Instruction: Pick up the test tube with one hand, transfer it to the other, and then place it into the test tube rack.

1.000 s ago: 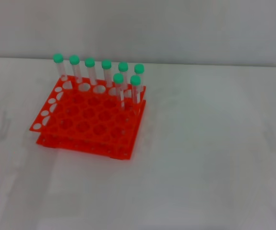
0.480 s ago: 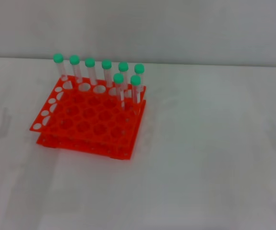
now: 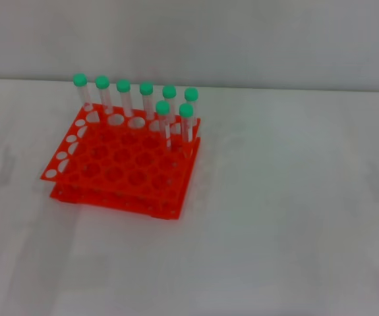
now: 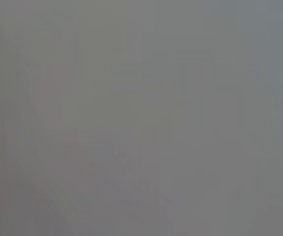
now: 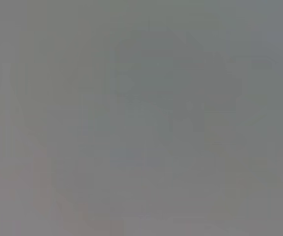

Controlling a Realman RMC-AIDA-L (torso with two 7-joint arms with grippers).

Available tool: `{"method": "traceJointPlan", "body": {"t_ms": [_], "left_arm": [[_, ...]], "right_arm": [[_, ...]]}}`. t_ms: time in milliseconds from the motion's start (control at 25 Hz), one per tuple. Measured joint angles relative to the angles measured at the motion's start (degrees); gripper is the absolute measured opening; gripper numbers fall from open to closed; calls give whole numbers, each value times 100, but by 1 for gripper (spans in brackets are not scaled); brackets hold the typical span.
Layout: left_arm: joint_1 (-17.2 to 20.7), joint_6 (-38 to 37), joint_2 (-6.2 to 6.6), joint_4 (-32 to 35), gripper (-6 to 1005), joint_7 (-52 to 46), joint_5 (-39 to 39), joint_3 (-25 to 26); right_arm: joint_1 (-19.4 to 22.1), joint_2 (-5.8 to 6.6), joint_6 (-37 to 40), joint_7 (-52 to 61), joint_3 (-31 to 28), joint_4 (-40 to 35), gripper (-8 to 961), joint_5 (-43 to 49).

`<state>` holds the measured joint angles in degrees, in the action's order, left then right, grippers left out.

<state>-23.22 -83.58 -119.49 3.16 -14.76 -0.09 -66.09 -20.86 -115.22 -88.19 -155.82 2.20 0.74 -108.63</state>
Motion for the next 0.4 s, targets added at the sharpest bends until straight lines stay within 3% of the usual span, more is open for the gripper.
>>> {"method": "traceJointPlan", "body": {"t_ms": [400], "left_arm": [[-33,119,1,11,776,0,-91,0]], "right_arm": [[-46,0,95,7,-1,-8,708,0]]}}
